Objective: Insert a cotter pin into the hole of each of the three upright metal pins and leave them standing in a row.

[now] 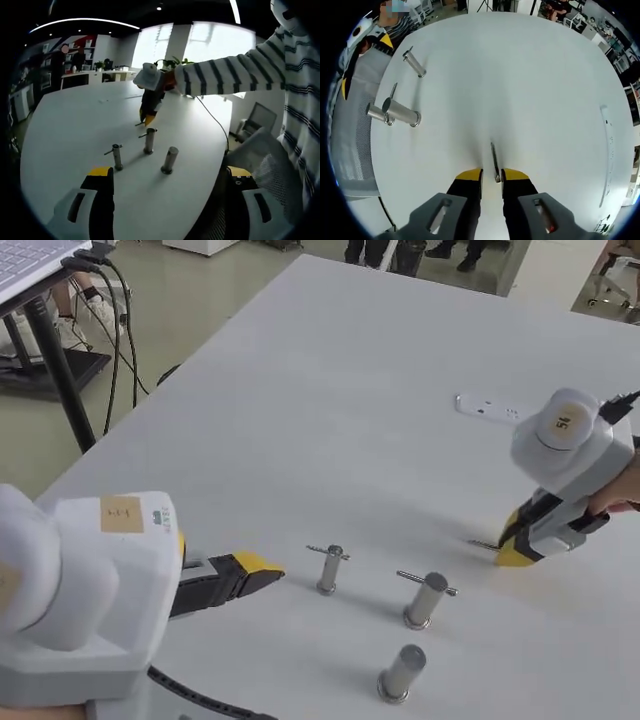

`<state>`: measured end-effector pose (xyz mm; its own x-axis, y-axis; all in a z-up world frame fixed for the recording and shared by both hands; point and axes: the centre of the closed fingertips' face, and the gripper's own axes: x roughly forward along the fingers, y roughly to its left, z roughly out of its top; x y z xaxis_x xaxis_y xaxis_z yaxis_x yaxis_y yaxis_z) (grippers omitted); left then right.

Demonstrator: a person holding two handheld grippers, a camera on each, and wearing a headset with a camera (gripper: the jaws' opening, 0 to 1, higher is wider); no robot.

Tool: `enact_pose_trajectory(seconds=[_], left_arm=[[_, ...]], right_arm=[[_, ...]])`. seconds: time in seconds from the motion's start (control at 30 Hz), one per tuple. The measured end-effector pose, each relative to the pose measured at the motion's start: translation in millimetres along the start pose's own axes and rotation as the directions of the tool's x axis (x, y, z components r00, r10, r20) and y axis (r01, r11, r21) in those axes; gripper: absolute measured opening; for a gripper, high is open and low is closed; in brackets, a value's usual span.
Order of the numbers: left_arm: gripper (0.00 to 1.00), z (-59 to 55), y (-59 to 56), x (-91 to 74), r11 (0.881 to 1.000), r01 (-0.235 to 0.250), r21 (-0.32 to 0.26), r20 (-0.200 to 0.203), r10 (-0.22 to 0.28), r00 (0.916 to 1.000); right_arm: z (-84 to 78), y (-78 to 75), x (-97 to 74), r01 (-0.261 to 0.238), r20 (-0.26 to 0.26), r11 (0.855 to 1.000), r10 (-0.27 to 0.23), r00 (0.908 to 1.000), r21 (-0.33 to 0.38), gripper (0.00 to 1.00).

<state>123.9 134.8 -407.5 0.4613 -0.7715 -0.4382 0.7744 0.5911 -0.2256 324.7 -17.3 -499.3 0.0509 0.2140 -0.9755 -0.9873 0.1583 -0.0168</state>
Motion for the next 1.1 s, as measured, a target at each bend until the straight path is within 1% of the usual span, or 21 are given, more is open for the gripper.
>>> enact_pose_trajectory(seconds=[0.07,0.1,0.17,0.27,0.37,0.5,0.53,0.6,0.67,0.73,0.77,0.8,1.03,1.1], left_arm=[[0.9,0.6,1.2,-0.2,1.0,-0.005,-0.013,0.006,0.005,1.0],[0.9,0.9,1.6,-0.4,1.0,-0.007,-0.018,0.01,0.007,0.9999],[0.9,0.9,2.0,-0.5,1.0,-0.009,-0.02,0.011,0.009,0.9999],[0.9,-0.7,2.0,0.1,1.0,-0.01,-0.02,0.002,0.01,0.9999],[0.9,-0.9,2.2,0.8,1.0,-0.011,-0.022,0.0,0.011,0.9999],[0.9,0.5,1.7,0.7,1.0,-0.011,-0.023,0.004,0.011,0.9999],[0.91,0.7,1.5,0.8,1.0,-0.011,-0.026,0.004,0.011,0.9999],[0.92,0.5,2.0,1.0,1.0,-0.016,-0.025,0.003,0.016,0.9999],[0.92,-0.8,2.0,1.2,1.0,-0.014,-0.018,-0.004,0.014,0.9999],[0.92,-0.7,2.1,1.3,1.0,-0.015,-0.014,-0.004,0.015,0.9999],[0.93,-0.5,2.2,1.3,1.0,-0.016,-0.013,-0.003,0.016,0.9999],[0.93,-0.5,2.5,1.4,1.0,-0.018,-0.013,-0.003,0.018,0.9998],[0.94,-4.1,0.5,2.3,1.0,-0.01,-0.007,-0.011,0.01,0.9999],[0.94,-4.6,0.4,2.0,1.0,-0.011,-0.007,-0.012,0.011,0.9999]], right_arm=[[0.2,0.0,0.3,0.015,-0.015,0.999,-0.014,0.9998,0.035,0.1],[0.2,1.0,0.6,0.019,-0.02,0.999,-0.019,0.9996,0.028,0.1],[0.1,1.7,0.7,0.011,-0.036,1.0,-0.012,0.9993,-0.024,0.09],[-0.1,2.0,0.7,-0.002,-0.05,0.999,0.0,0.9988,-0.051,0.09],[0.1,1.2,0.8,-0.005,-0.058,0.999,0.003,0.9983,-0.035,0.09],[0.0,2.5,0.4,0.003,-0.051,0.999,-0.005,0.9987,-0.048,0.08],[0.1,2.5,0.4,0.004,-0.047,0.999,-0.006,0.9989,-0.044,0.08],[0.5,1.2,0.2,0.009,-0.034,1.0,-0.009,0.9994,-0.008,0.07],[0.7,-1.3,0.1,0.016,-0.024,1.0,-0.016,0.9996,0.011,0.05],[0.8,-4.6,0.3,0.036,-0.017,0.999,-0.035,0.9992,0.027,0.0],[0.1,-7.3,0.2,0.048,-0.016,0.999,-0.047,0.9987,0.024,0.0],[1.2,-6.8,0.1,0.047,-0.009,0.997,-0.047,0.9989,0.06,0.0],[2.5,-6.9,0.0,0.056,-0.003,0.996,-0.056,0.9984,0.062,0.0],[3.1,-7.8,-0.2,0.074,-0.01,0.99,-0.073,0.9973,0.118,0.0]])
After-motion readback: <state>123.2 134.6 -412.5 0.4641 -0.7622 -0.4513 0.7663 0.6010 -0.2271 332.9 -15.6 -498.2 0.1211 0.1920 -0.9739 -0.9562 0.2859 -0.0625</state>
